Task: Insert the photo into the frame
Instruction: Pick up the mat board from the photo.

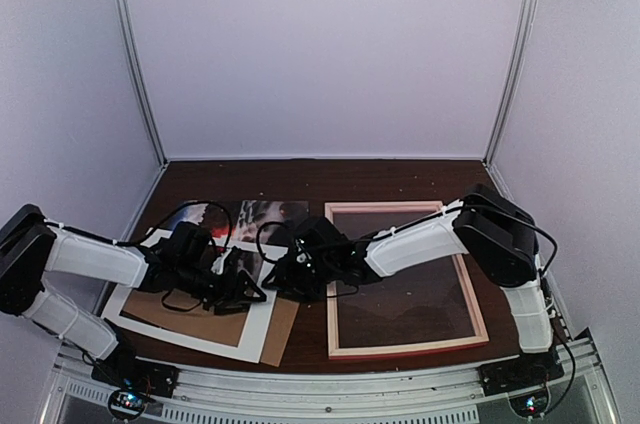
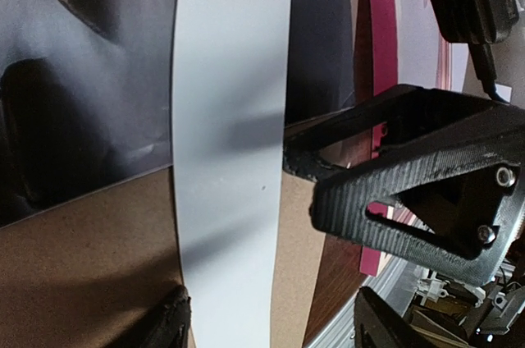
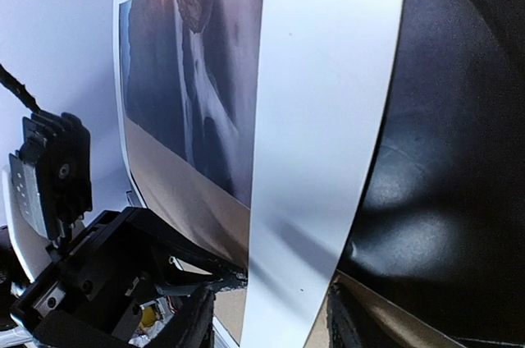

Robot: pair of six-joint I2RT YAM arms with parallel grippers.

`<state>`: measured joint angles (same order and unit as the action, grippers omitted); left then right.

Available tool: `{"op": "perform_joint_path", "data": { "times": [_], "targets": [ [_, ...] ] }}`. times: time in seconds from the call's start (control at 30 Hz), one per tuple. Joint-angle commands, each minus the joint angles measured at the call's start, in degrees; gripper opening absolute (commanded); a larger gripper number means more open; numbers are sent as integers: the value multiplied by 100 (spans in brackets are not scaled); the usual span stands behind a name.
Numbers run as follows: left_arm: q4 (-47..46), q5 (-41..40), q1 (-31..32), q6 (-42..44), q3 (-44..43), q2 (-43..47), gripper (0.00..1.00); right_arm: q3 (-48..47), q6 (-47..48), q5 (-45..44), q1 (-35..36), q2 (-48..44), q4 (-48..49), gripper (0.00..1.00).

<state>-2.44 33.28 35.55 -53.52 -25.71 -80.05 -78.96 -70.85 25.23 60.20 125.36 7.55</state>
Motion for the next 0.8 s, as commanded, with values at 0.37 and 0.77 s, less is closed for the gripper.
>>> {"op": "perform_joint_path", "data": {
  "times": [0.37,0.77],
  "targets": [
    [-337,-72,163,-233,282,-436,69,602,-595,-329,54,144,1041,46],
    [-665,85,163,-140,215,-606,69,733,-416,89,9,44,1544,43]
  ]
}}
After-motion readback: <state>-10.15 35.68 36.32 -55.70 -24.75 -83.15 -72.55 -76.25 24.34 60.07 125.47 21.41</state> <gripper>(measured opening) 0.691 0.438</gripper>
